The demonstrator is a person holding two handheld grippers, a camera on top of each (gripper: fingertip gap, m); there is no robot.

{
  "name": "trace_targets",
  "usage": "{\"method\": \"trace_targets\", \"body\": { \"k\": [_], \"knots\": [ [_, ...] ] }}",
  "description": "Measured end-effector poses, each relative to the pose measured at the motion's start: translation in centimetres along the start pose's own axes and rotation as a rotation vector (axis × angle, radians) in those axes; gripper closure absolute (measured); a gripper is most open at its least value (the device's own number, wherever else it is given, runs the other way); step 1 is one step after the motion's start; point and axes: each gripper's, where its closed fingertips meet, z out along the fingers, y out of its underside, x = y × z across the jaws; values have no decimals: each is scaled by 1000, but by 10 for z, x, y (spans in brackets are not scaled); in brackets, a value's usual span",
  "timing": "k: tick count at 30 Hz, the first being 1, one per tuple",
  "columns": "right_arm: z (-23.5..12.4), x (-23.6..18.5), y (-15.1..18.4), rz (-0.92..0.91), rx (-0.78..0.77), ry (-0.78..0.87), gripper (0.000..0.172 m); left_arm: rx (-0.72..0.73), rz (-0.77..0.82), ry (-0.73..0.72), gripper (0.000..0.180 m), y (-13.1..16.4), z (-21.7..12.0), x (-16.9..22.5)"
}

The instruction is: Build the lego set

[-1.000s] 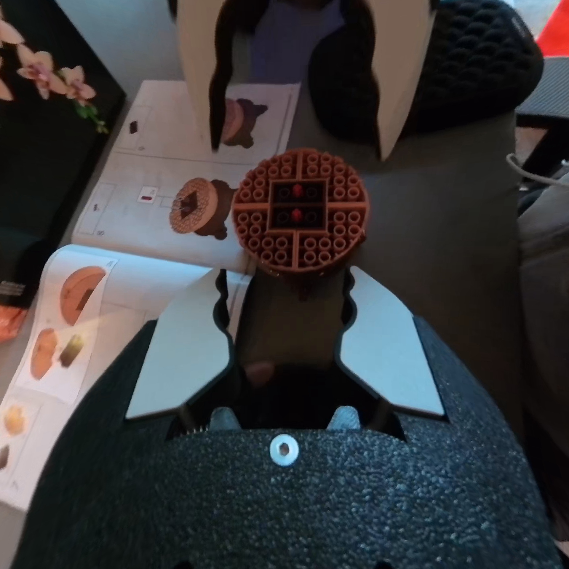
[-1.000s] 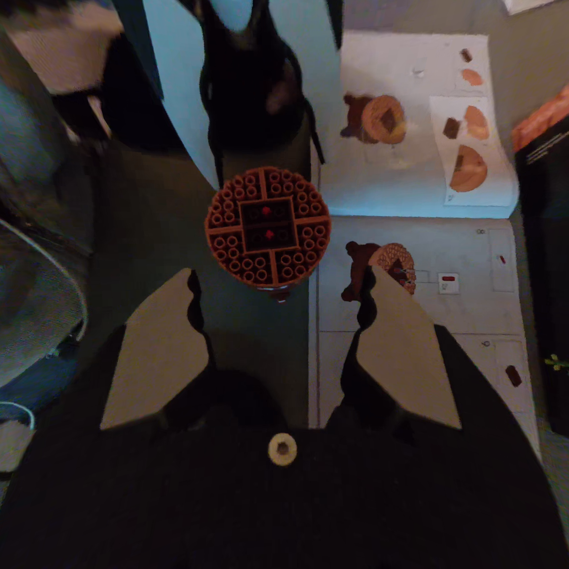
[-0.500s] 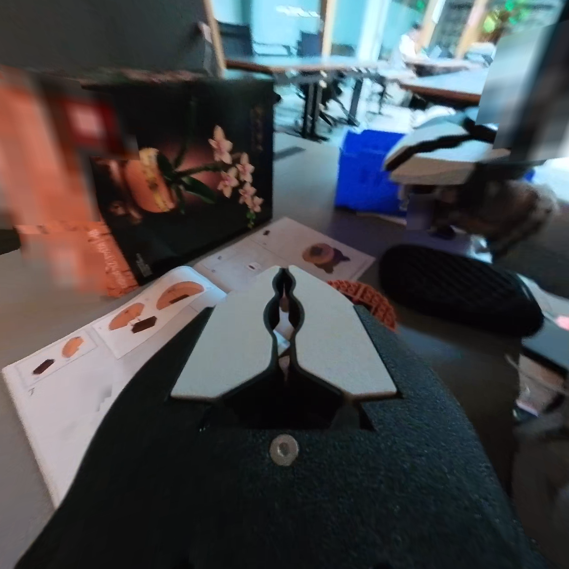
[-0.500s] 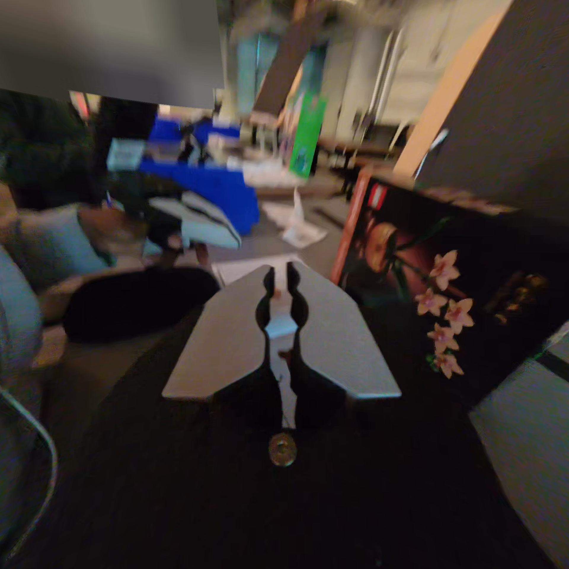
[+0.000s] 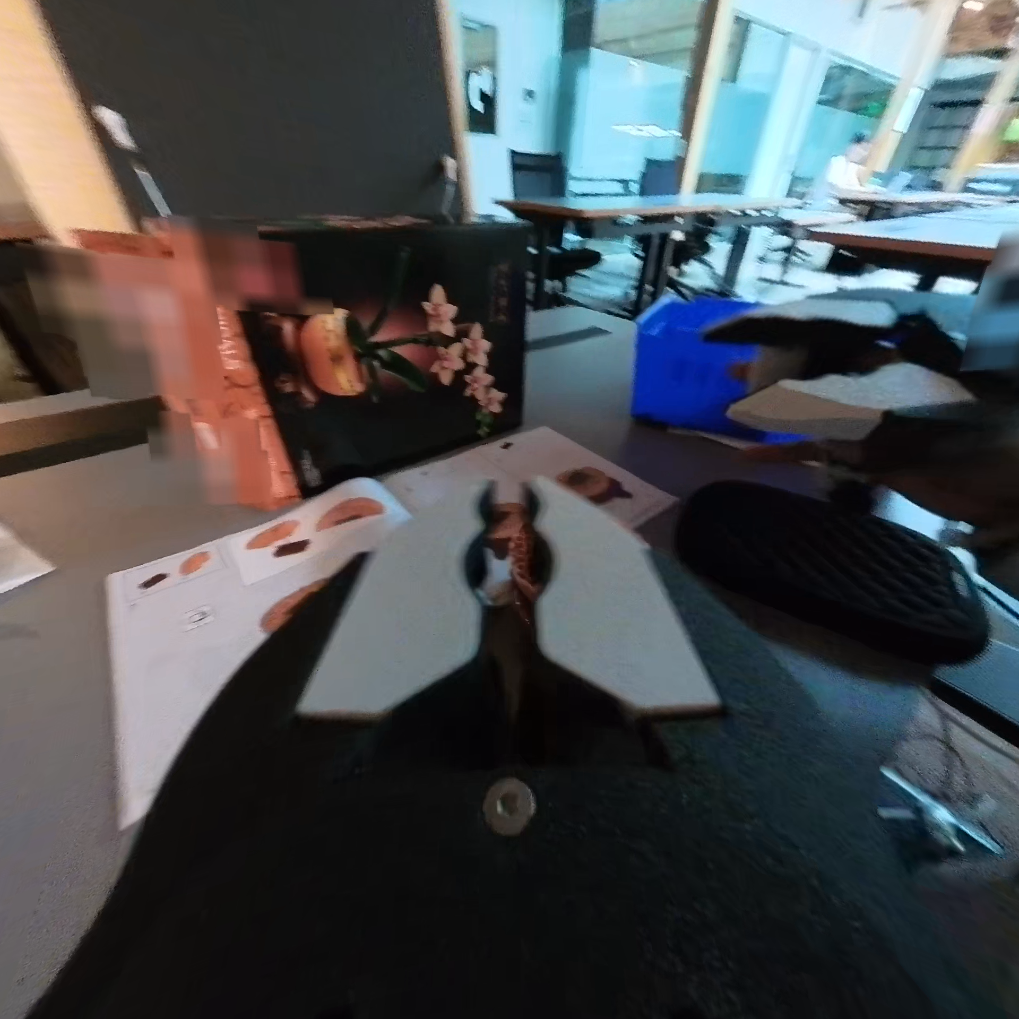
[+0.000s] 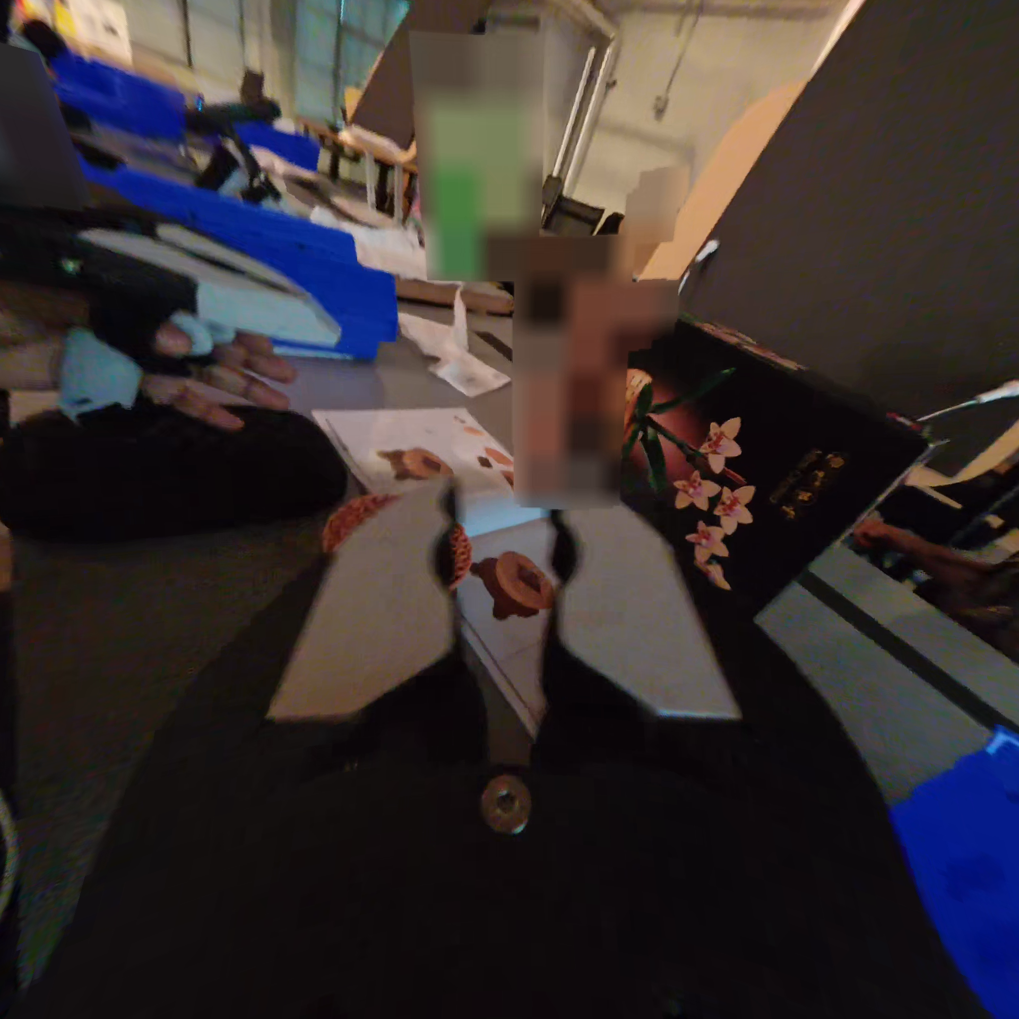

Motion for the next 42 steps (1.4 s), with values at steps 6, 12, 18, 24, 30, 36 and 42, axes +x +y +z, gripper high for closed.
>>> {"method": "trace_targets", "body": {
  "k": [6,12,18,24,30,36,42],
  "knots": [
    [13,-19,42,2,-245,-9,172,-152,51,-112,179,35,-4,-5],
    [24,-24,62,207,-298,-83,166,-274,-34,-23,157,61,6,12],
    [17,-13,69,302,-302,-119,168,-354,-12,24,161,70,12,12],
    [16,14,43,525,7,-110,149,-331,31,-67,180,60,14,-18],
    [18,38,46,611,96,-36,54,-352,-31,-108,154,72,23,-36],
    [11,31,35,535,179,-75,126,-415,-35,-131,148,84,26,-41],
    [7,24,27,525,237,-156,172,-354,-31,-114,180,73,30,-42]
  ]
}}
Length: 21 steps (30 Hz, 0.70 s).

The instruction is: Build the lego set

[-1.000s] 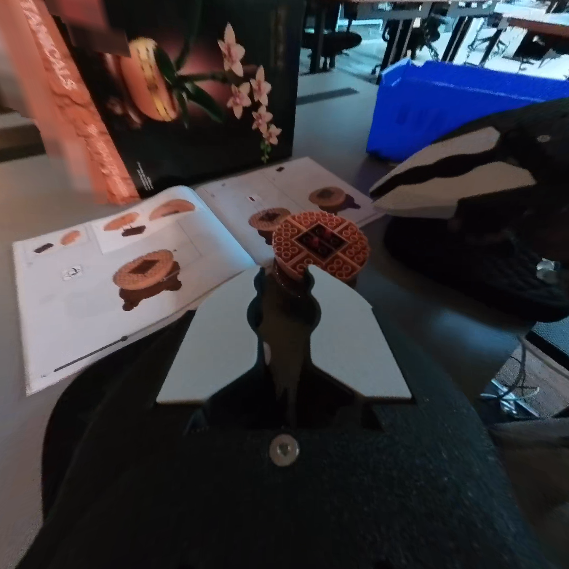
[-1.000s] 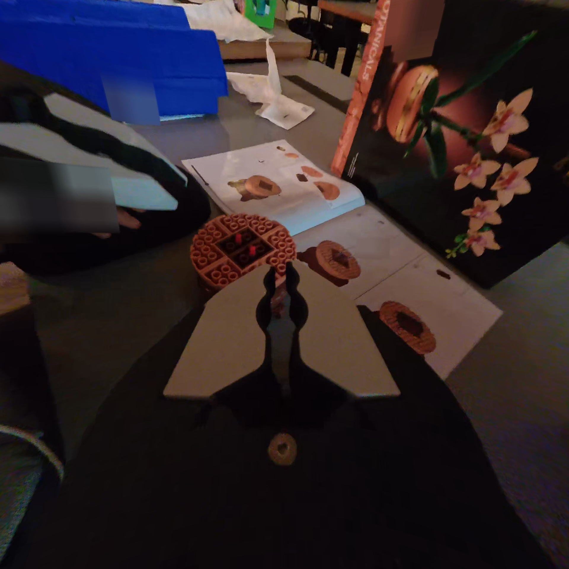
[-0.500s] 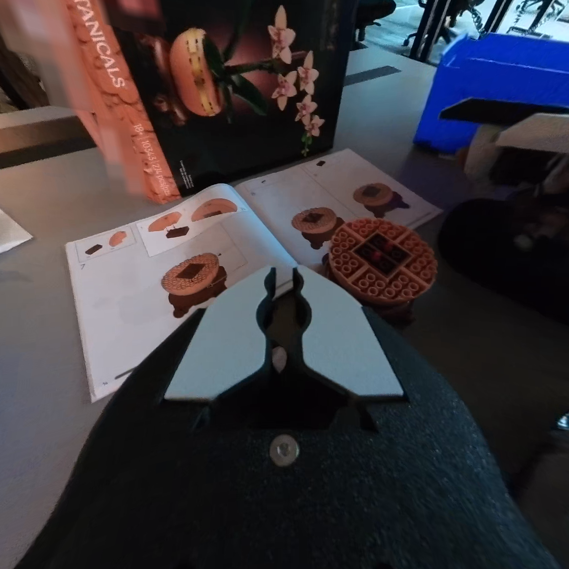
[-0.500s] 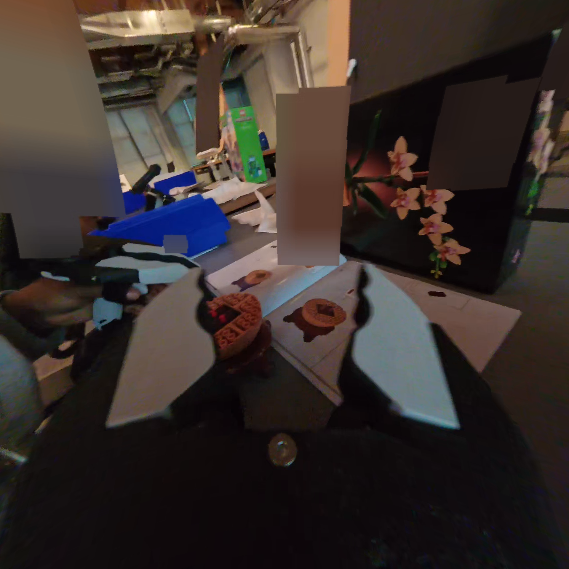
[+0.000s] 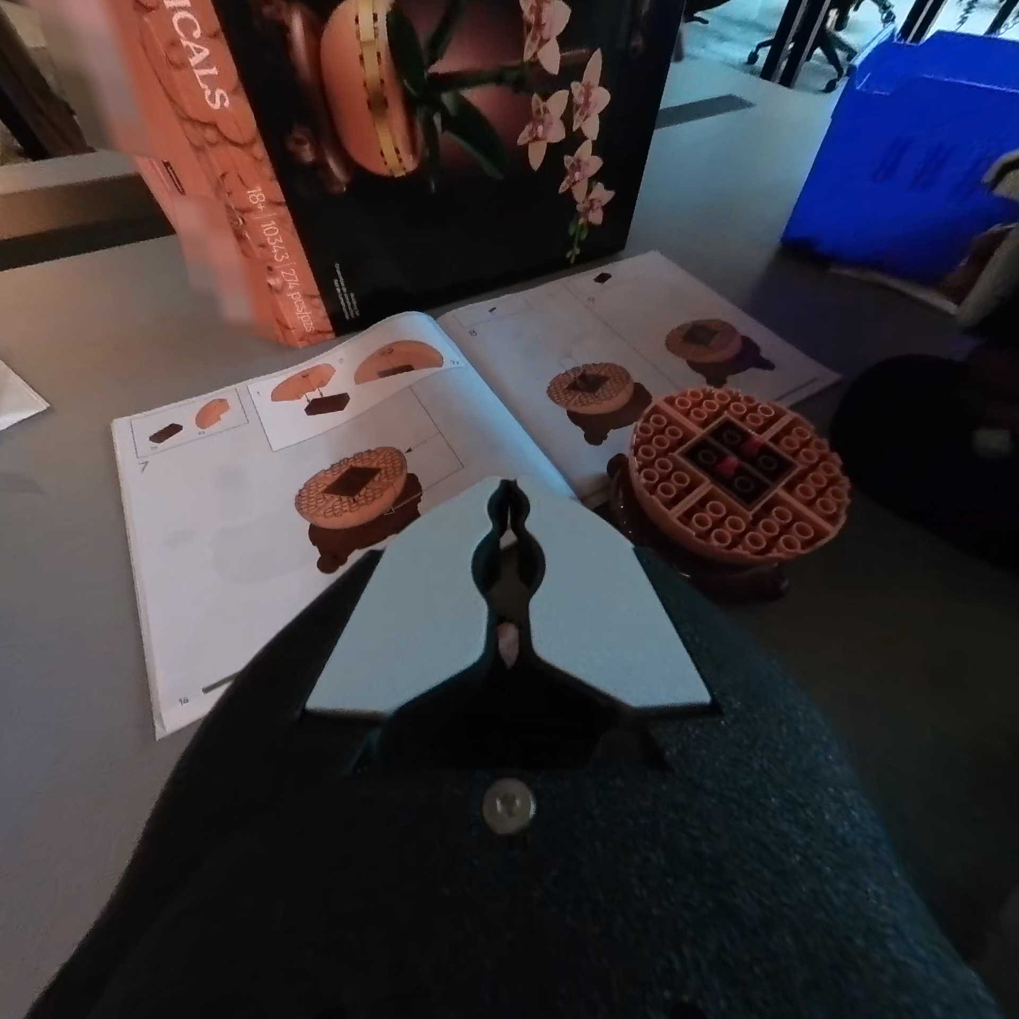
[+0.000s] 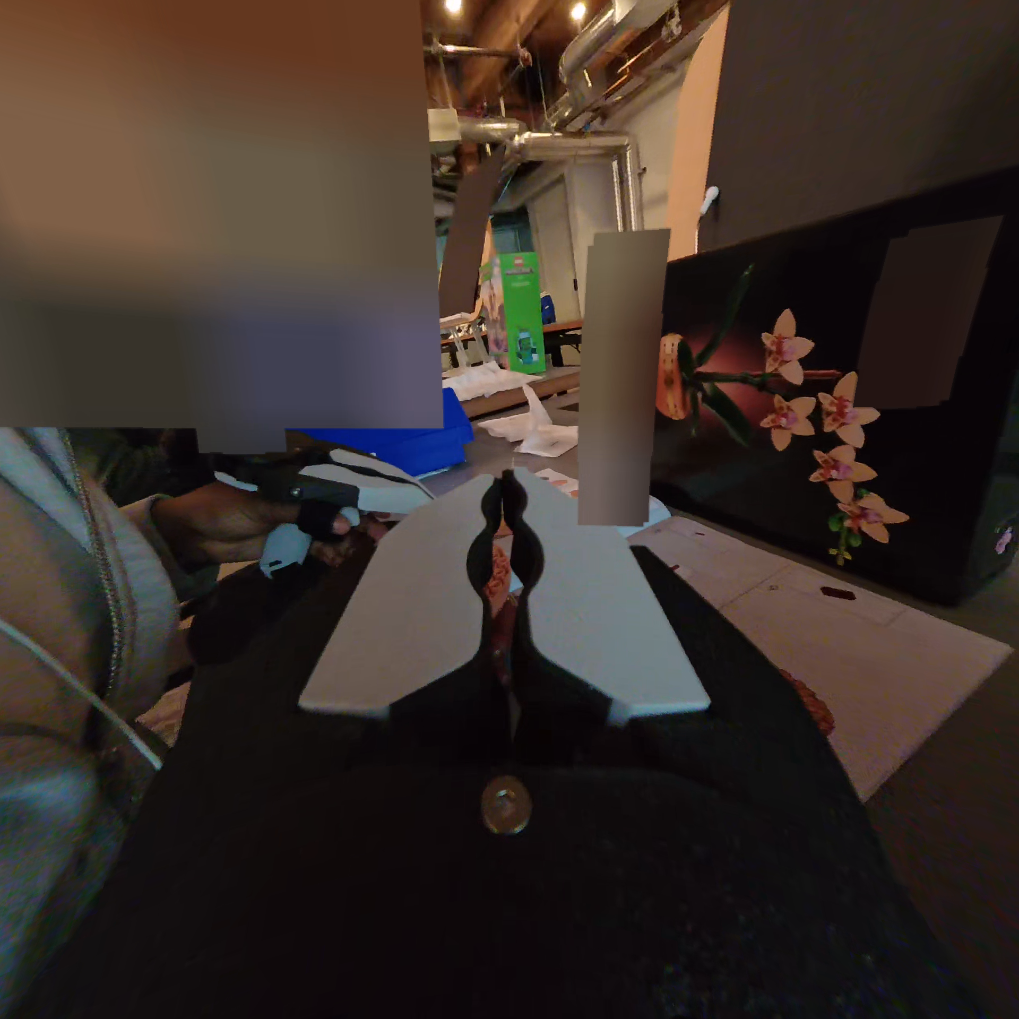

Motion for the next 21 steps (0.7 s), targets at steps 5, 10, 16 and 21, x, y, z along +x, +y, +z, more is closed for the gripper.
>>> {"method": "trace_targets", "body": {
  "k": [5,10,16,21],
  "knots": [
    [6,-2,10,1,-70,-18,169,-39,10,4,170,5,6,1],
    [7,3,9,25,-74,-1,165,-61,9,14,159,7,10,1],
    [-8,38,7,-88,-192,221,161,-69,66,-20,173,-1,17,-12],
    [-33,70,24,-208,-424,355,164,-147,83,15,179,2,32,-17]
  ]
}}
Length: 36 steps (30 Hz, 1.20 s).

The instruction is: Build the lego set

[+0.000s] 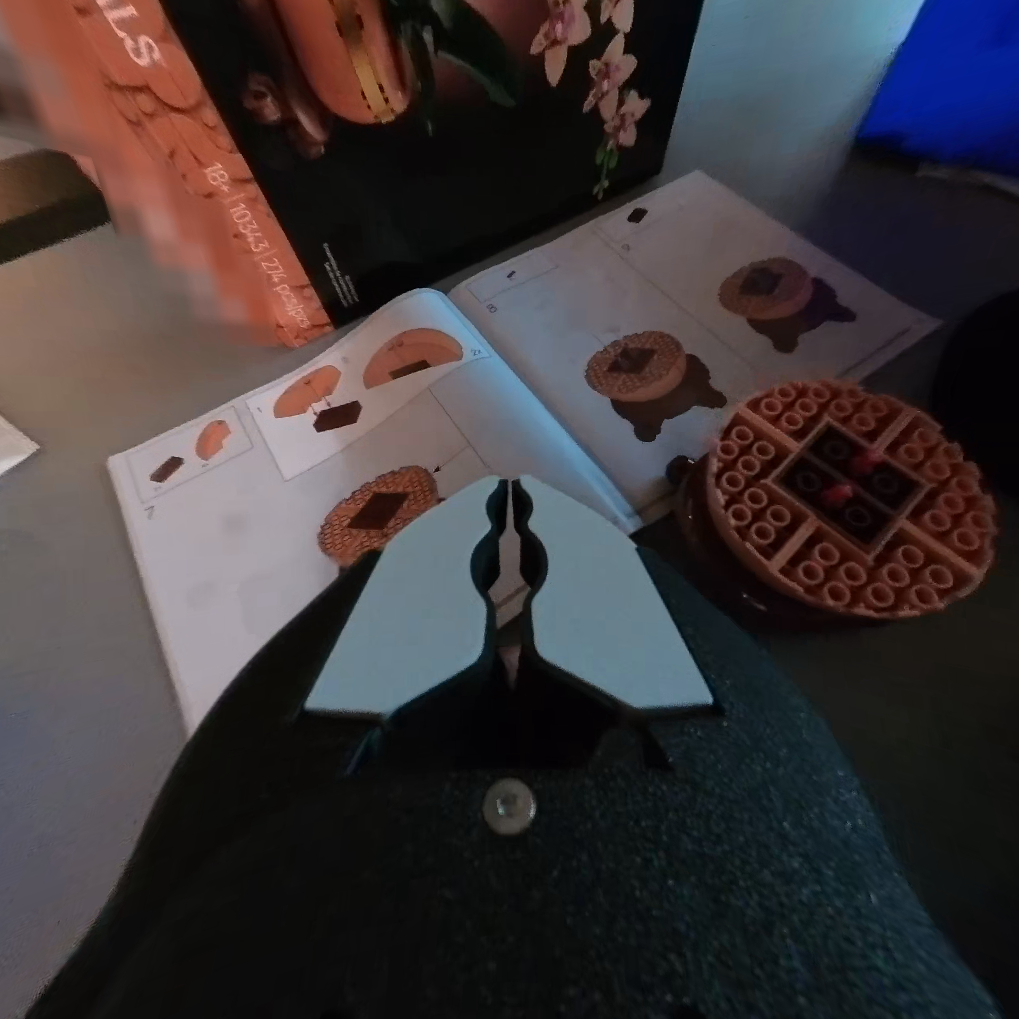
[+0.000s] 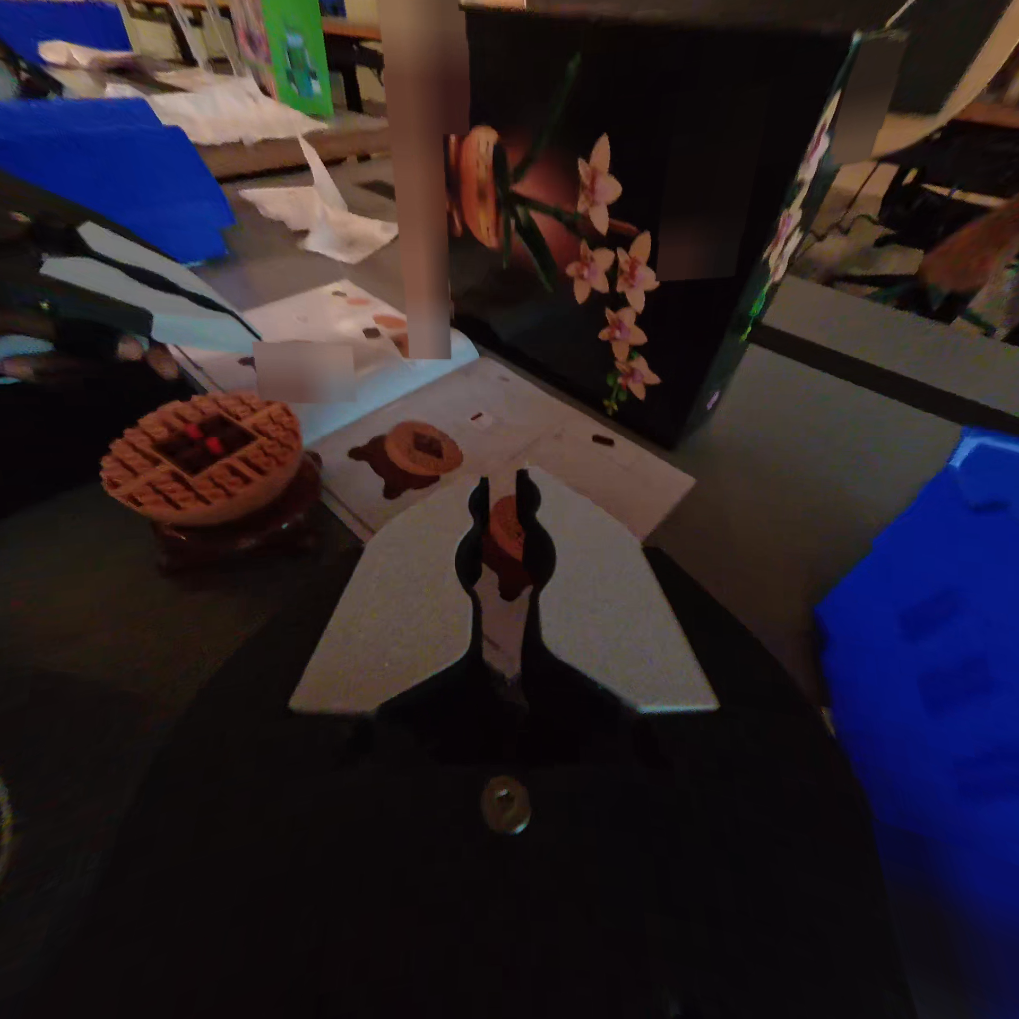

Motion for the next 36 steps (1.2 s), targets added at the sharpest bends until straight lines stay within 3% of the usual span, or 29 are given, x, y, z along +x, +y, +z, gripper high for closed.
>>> {"method": "trace_targets", "body": {
  "k": [4,9,14,17,19,24,27,31,34,36],
  "knots": [
    [5,1,12,54,-16,-20,167,-93,-42,2,175,15,17,-3],
    [7,-8,14,29,-27,-83,166,-212,39,-7,174,30,27,2],
    [-13,-17,-10,35,129,-173,151,-236,70,-16,175,34,28,3],
    [-47,-14,-34,53,187,-200,136,-241,61,-17,174,34,28,3],
    [-82,1,-45,-39,160,-139,130,-243,55,-17,173,34,28,2],
    [-182,78,-56,-202,-59,126,135,-245,35,2,173,35,28,3],
    [-211,121,-50,-234,-196,208,141,-249,0,24,173,35,28,3],
    [-187,157,-32,-326,-354,64,139,-252,-19,34,173,35,28,3],
    [-150,163,-10,-414,-475,-245,145,-250,-15,30,172,35,28,3],
    [-126,174,5,-482,-546,-366,145,-249,-7,19,171,35,28,2]
  ]
}}
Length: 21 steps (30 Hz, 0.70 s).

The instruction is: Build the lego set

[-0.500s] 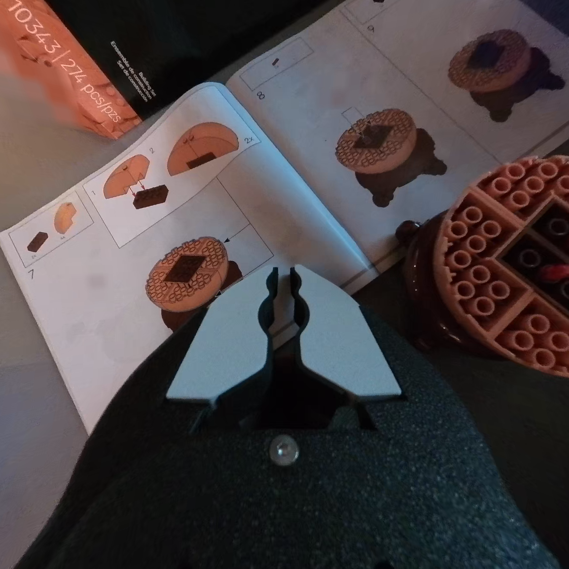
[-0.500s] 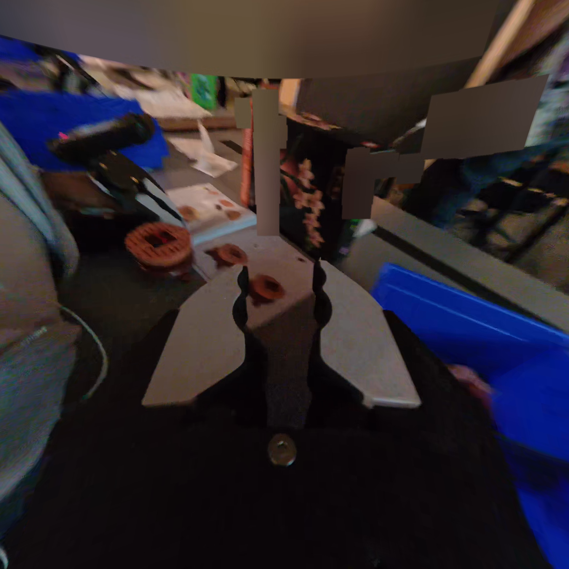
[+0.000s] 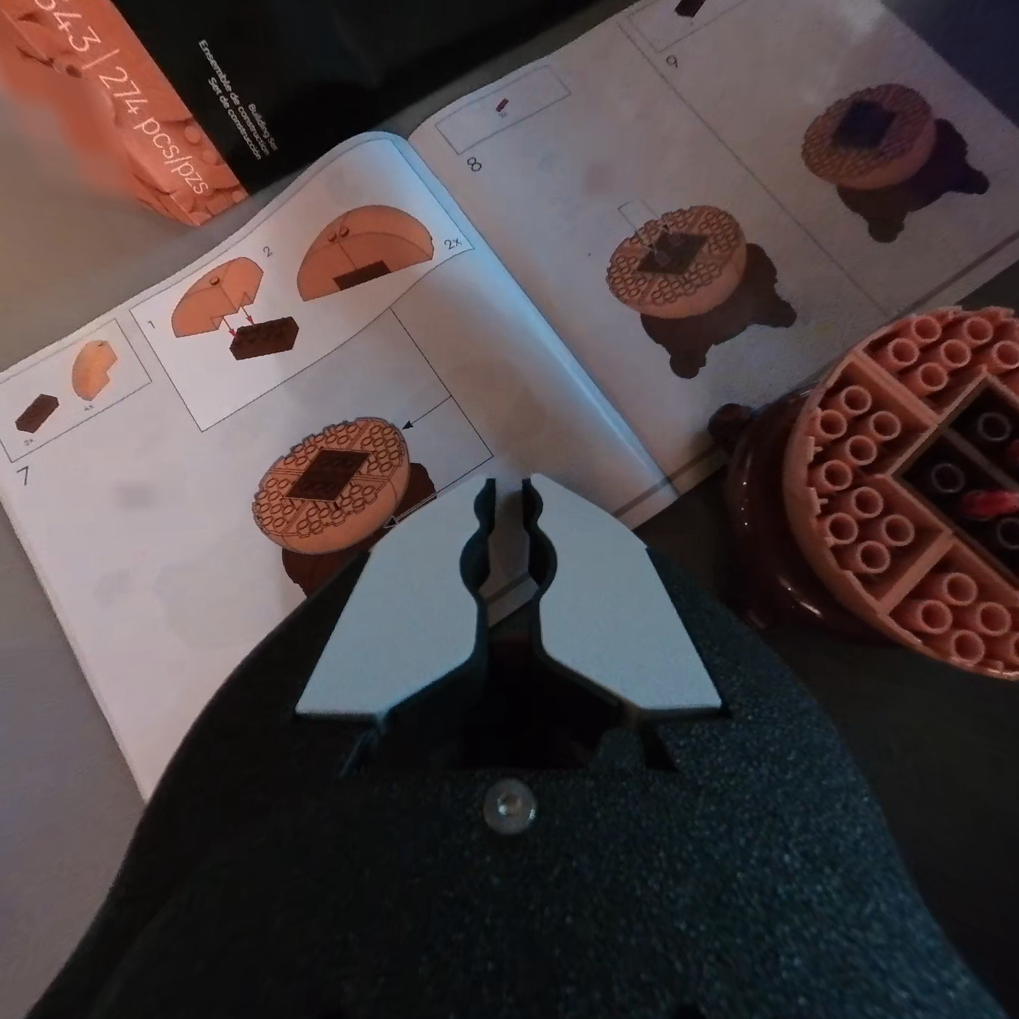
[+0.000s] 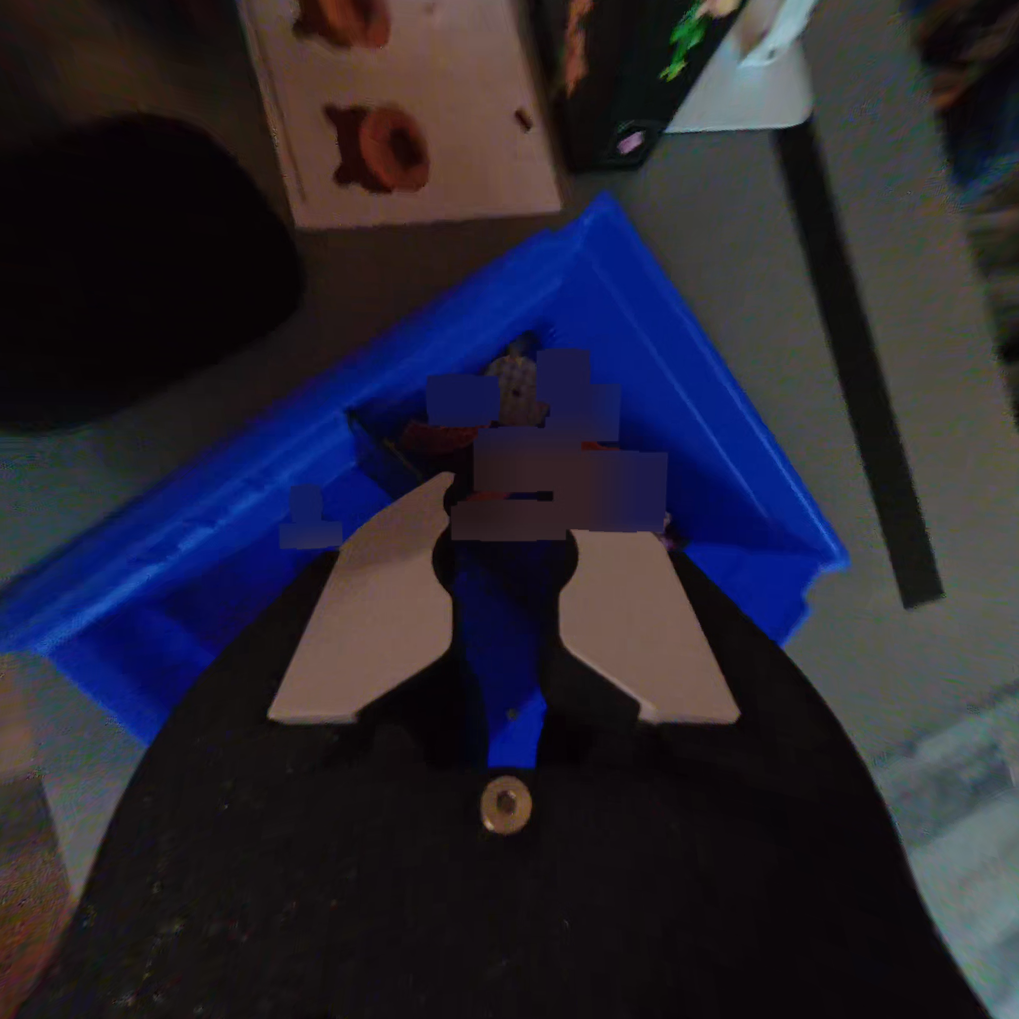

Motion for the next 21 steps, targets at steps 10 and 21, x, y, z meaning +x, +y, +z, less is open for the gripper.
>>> {"method": "trace_targets", "body": {
  "k": [10,21],
  "knots": [
    [71,-16,29,308,-376,-459,141,1,40,-38,171,-1,0,0],
    [85,-31,54,520,-735,-308,138,5,51,-47,170,-1,0,-1]
  ]
}}
